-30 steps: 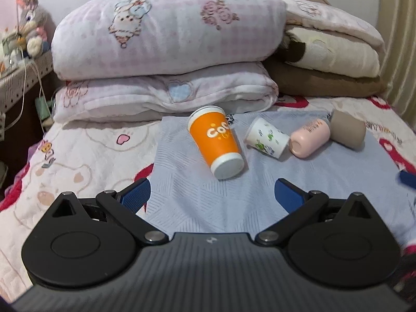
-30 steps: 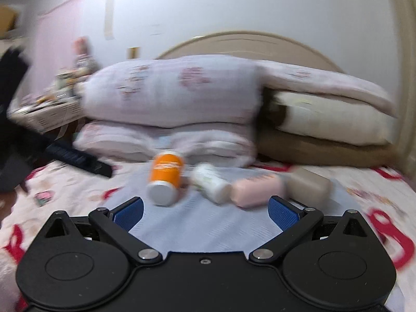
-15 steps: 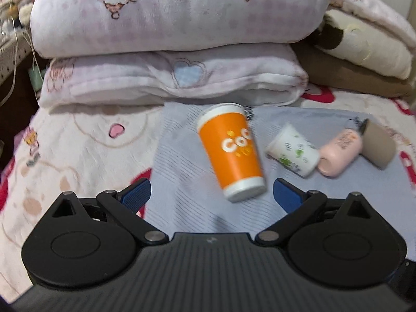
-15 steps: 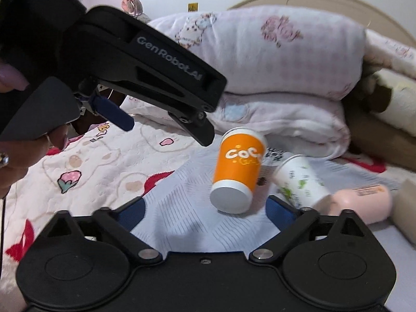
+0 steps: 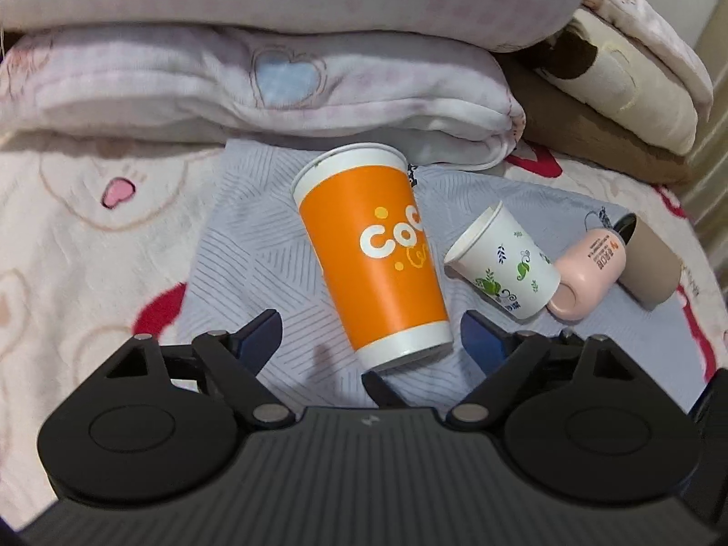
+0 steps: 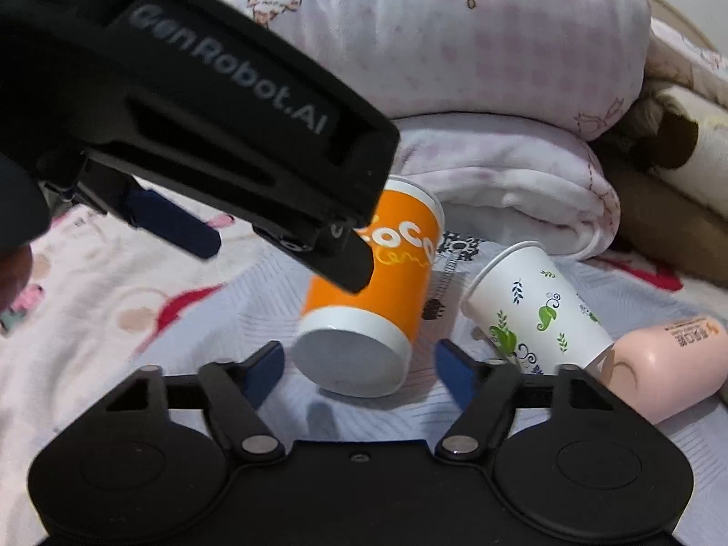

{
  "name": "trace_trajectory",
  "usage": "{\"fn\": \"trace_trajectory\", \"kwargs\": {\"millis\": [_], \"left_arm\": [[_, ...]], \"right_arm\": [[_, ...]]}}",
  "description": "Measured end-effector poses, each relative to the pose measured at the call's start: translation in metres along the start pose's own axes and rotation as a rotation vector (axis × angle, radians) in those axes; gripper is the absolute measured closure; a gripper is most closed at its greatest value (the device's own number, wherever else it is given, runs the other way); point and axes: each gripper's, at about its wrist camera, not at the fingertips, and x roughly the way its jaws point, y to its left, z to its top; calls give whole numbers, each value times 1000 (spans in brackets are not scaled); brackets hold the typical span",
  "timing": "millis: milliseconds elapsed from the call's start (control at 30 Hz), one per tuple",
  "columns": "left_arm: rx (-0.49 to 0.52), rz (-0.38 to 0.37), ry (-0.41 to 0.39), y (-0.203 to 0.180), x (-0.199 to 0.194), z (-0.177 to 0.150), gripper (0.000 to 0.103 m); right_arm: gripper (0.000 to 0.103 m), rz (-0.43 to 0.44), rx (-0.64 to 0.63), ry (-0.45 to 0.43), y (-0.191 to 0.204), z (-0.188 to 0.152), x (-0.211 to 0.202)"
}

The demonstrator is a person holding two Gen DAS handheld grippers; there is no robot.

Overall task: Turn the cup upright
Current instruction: 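Move both tools toward the orange COCO cup lying on its side, then grasp the orange cup body with the left gripper while the right gripper holds its base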

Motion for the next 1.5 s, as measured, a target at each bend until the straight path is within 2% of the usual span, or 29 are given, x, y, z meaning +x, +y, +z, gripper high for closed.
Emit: {"fn": "trace_trajectory", "kwargs": {"millis": [33,167,367,400,433,467,500,867,1067,1367,1500], "left_arm": [[-1,1,-2,0,3,-1,19],[2,-29,6,3,13,-7,34],[-59,-74,-12,14,16,-8,41],[-58,-79,-13,15,16,-8,42],[-57,-87,-15,16,16,-8,42],[-56,-93,-16,16,16,-8,43],[-56,-102,-16,17,16,-8,44],[-17,-175,29,2,10,-10,44],[90,-173,37,-29,1,-18,44],[98,-214,126,-55,-8,-28,31],[81,-228,195,-63,-11,-32,27]], "right_arm": [[29,13,19,1,-2,-1,1],[27,38,28,-3,-5,2,7],[23,37,53,31,-9,3,27],[23,43,48,37,-8,3,29],[31,54,42,44,-7,3,30],[35,56,38,45,-6,2,32],[35,47,34,40,-4,1,31],[35,34,78,73,-3,-8,-3],[36,17,54,131,-5,-14,-32],[36,35,132,161,-20,-28,-81],[37,29,121,172,-22,-34,-98]]}}
